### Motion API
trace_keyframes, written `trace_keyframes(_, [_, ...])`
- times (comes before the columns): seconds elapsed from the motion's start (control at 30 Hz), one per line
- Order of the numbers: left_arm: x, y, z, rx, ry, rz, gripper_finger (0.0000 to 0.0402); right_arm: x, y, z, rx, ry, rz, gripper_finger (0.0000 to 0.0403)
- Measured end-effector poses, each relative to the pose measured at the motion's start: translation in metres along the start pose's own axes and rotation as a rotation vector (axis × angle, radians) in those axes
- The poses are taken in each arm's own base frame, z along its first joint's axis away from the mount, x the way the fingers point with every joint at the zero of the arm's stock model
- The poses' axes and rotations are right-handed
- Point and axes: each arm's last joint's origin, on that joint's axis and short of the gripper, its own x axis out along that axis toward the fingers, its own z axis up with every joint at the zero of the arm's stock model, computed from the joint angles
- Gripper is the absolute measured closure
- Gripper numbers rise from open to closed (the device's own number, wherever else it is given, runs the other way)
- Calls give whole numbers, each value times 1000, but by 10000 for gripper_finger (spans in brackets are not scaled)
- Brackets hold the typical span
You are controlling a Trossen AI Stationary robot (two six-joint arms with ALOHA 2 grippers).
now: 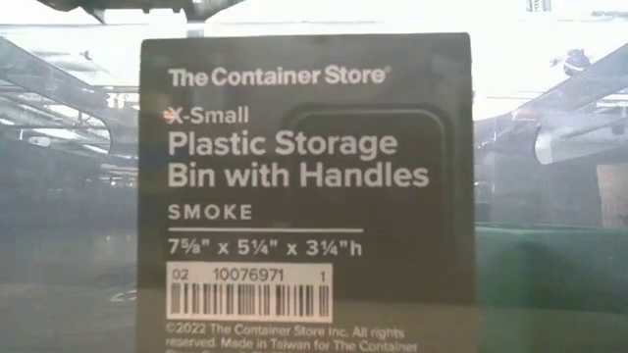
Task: Sort blocks
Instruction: Put the green game piece into the bottom black bin
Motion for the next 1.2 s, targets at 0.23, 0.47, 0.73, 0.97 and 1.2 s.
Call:
trace_keyframes(0.23, [5, -18, 4, -181, -101, -105, 275, 32, 17, 2, -233, -104, -67, 103])
trace_keyframes(0.47, [15, -31, -4, -187, -113, -141, 275, 38, 12, 9, -172, -161, -206, 103])
trace_keyframes(0.73, [33, -35, -15, -187, -146, -155, 275, 37, 13, 13, -151, -221, -170, 103])
trace_keyframes(0.97, [46, -35, -24, -199, -158, -174, 275, 37, 13, 13, -134, -228, -169, 103])
trace_keyframes(1.2, [63, -41, -18, -199, -168, -200, 275, 44, 17, 8, -167, -197, -158, 103])
